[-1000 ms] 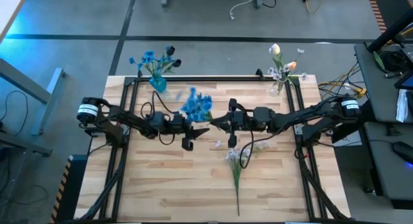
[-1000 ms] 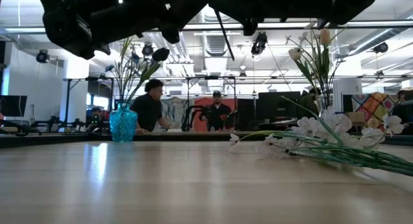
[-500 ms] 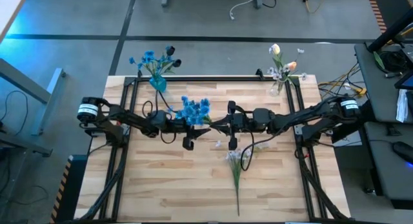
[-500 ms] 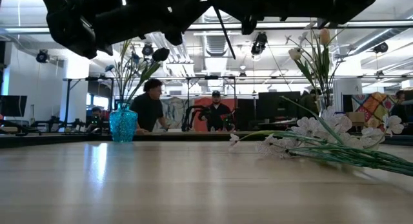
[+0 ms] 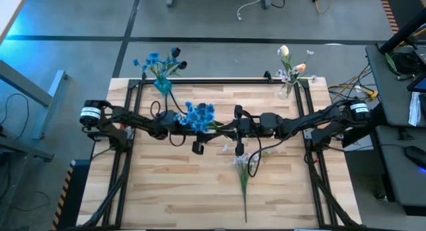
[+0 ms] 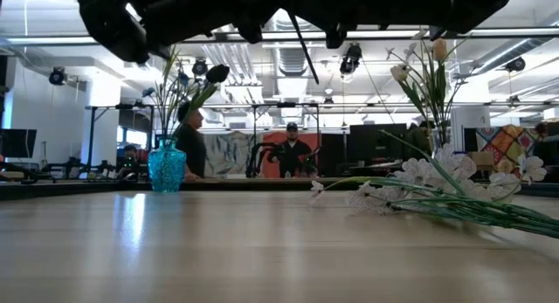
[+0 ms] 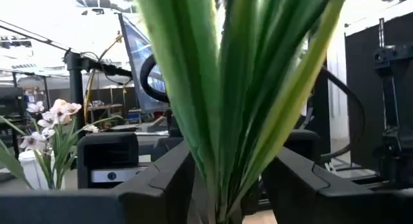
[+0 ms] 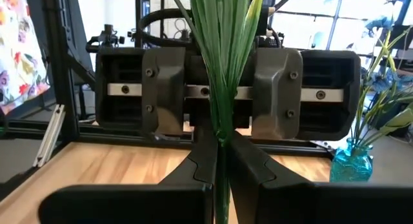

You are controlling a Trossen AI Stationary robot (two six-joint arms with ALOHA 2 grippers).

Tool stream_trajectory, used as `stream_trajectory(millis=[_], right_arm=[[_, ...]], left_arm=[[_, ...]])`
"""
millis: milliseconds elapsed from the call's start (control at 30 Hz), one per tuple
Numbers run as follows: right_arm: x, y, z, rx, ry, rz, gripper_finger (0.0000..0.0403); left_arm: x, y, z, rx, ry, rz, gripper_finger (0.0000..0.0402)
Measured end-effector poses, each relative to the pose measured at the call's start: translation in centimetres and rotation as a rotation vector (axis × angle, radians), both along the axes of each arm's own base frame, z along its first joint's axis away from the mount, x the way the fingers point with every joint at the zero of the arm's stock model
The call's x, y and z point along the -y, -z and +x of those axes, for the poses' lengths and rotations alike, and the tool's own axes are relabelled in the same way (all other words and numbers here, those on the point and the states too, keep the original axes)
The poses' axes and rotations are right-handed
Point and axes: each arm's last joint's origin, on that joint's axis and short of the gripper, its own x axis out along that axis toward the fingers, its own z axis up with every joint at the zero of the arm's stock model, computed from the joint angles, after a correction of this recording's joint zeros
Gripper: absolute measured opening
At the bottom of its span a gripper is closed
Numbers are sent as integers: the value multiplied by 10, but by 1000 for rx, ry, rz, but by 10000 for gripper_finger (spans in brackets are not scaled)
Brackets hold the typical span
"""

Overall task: Sort flowers into vase by color
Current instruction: Put the blue flowers into the blue vase

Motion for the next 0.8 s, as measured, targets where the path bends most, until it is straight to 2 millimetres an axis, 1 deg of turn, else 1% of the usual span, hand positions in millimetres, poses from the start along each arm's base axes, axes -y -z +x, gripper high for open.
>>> stream_trajectory(millis=[67, 133, 267, 333, 367, 500, 633, 700, 800], right_arm=[[0, 0, 0, -3, 1, 0, 18], [0, 1, 0, -7, 1, 0, 18], [1, 5, 0, -59, 43, -2, 32], [2, 8, 1, -98, 83, -21, 50], [3, 9, 1, -117, 109, -35, 61], [6, 10, 2, -165, 181, -51, 114], [7, 6, 2, -162, 224, -74, 165], [7, 4, 0, -164, 249, -98, 183], [8, -1, -3, -160, 271, -108, 199]], left_arm=[[0, -2, 3, -11, -7, 9, 144], [-1, -2, 4, -18, -16, 24, 124], [-1, -4, 4, -48, -33, 59, 57], [-2, -6, 2, -75, -71, 76, 20], [-3, -8, 1, -85, -99, 80, 10], [-6, -18, -9, -144, -211, 100, 7], [-7, -28, -25, -181, -281, 117, 2], [-8, -33, -36, -183, -308, 119, 1], [-9, -37, -51, -186, -344, 113, 1]])
